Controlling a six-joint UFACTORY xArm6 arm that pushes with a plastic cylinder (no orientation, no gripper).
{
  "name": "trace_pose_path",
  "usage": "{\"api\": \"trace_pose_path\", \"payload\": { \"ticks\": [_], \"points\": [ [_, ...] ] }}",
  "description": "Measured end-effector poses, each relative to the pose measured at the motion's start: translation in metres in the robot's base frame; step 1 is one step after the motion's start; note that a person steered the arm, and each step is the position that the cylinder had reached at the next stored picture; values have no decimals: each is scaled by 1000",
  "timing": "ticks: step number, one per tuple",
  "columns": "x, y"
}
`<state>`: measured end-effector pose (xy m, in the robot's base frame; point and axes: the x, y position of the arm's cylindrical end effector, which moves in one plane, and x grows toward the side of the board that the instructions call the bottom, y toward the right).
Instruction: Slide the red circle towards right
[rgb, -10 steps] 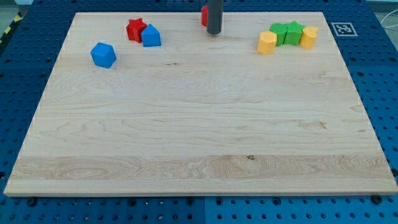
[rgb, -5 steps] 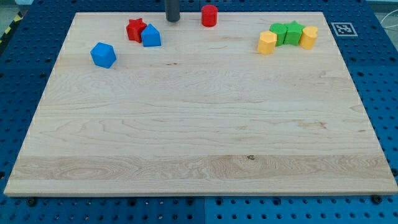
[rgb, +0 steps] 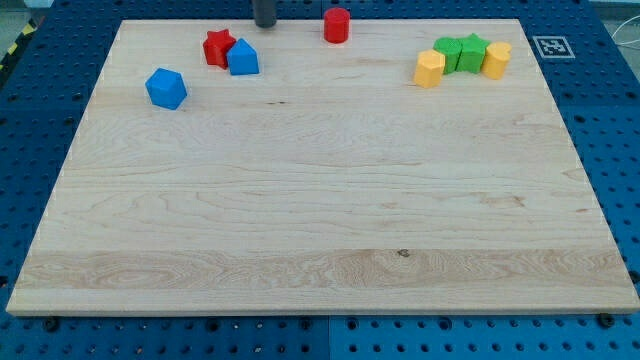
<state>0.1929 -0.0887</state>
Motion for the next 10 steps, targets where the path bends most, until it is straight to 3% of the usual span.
{"api": "trace_pose_path", "payload": {
  "ticks": [2, 4, 8, 10],
  "points": [
    [-1, -6],
    [0, 54],
    [0, 97],
    [0, 176]
  ]
}}
